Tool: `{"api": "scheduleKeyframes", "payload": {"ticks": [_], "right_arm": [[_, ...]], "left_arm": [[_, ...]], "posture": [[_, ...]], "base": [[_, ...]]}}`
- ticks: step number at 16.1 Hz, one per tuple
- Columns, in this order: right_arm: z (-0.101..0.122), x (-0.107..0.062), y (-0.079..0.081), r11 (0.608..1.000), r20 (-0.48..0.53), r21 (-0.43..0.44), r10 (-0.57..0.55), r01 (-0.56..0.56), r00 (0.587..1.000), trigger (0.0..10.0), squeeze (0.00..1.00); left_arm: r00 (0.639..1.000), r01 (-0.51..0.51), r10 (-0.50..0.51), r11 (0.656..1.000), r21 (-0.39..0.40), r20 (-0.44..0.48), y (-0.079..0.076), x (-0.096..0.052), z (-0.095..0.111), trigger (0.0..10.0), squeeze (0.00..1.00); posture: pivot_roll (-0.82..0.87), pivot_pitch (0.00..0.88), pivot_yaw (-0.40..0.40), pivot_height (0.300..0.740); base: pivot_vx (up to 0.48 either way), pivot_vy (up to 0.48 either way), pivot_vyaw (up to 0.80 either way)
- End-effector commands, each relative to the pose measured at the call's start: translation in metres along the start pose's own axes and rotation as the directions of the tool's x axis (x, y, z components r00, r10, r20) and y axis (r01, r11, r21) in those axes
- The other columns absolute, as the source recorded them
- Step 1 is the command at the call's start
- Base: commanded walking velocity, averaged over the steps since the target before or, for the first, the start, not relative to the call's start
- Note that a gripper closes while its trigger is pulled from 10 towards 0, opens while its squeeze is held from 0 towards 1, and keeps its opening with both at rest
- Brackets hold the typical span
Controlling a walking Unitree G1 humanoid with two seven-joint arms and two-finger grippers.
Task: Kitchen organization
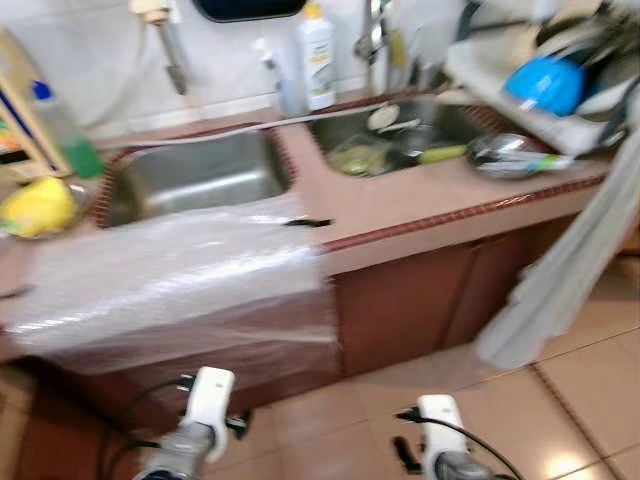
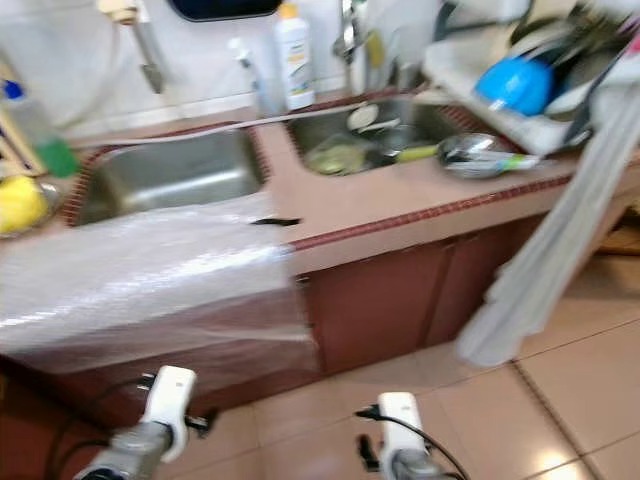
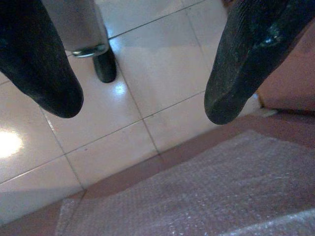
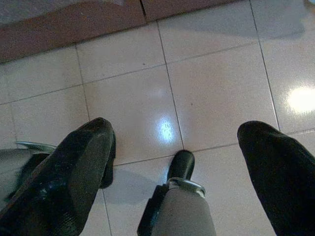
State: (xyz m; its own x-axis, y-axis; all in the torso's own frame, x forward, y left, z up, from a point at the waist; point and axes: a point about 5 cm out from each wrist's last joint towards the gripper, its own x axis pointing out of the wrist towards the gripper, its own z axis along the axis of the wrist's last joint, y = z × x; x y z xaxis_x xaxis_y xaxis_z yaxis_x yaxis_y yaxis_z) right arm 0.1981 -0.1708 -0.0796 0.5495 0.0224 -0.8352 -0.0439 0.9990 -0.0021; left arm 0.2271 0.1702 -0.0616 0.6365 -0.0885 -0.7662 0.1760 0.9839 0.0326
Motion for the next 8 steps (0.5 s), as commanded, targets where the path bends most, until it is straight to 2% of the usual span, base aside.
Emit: {"api": "scheduleKeyframes", "payload": {"ticks": [1, 3, 6, 7, 8], "right_arm": [[-0.001, 0.0, 0.0, 1.0, -0.003, 0.001, 0.0, 0.0, 1.0, 10.0, 0.0], [0.0, -0.001, -0.004, 1.0, 0.012, -0.01, -0.015, 0.015, 1.0, 10.0, 0.0], [0.009, -0.001, -0.009, 1.0, 0.069, -0.007, -0.007, 0.008, 0.998, 10.0, 0.0], [0.011, -0.001, -0.01, 1.0, 0.083, -0.015, -0.004, 0.005, 0.997, 10.0, 0.0], [0.02, -0.002, -0.013, 1.0, 0.137, -0.003, -0.001, 0.002, 0.991, 10.0, 0.0]], "left_arm": [[1.0, -0.012, 0.011, 0.999, 0.04, 0.019, 0.001, 0.0, 0.002, 10.0, 0.0], [0.988, -0.014, 0.013, 1.0, 0.004, 0.153, 0.007, 0.0, 0.027, 10.0, 0.0], [0.982, 0.011, -0.005, 0.999, -0.032, 0.191, 0.012, -0.002, 0.028, 10.0, 0.0], [0.981, 0.012, -0.006, 1.0, -0.026, 0.192, 0.012, -0.003, 0.027, 10.0, 0.0], [0.974, -0.015, 0.003, 0.999, 0.052, 0.224, 0.014, -0.004, 0.029, 10.0, 0.0]], "posture": [[0.06, 0.0, 0.076, 0.74], [0.06, 0.0, 0.071, 0.74], [0.06, 0.0, 0.067, 0.74], [0.06, 0.0, 0.064, 0.74], [0.06, 0.0, 0.061, 0.74]], "base": [[0.0, 0.0, 0.0], [0.0, 0.0, 0.0], [0.0, 0.0, 0.0], [0.0, 0.0, 0.0], [0.0, 0.0, 0.0]]}}
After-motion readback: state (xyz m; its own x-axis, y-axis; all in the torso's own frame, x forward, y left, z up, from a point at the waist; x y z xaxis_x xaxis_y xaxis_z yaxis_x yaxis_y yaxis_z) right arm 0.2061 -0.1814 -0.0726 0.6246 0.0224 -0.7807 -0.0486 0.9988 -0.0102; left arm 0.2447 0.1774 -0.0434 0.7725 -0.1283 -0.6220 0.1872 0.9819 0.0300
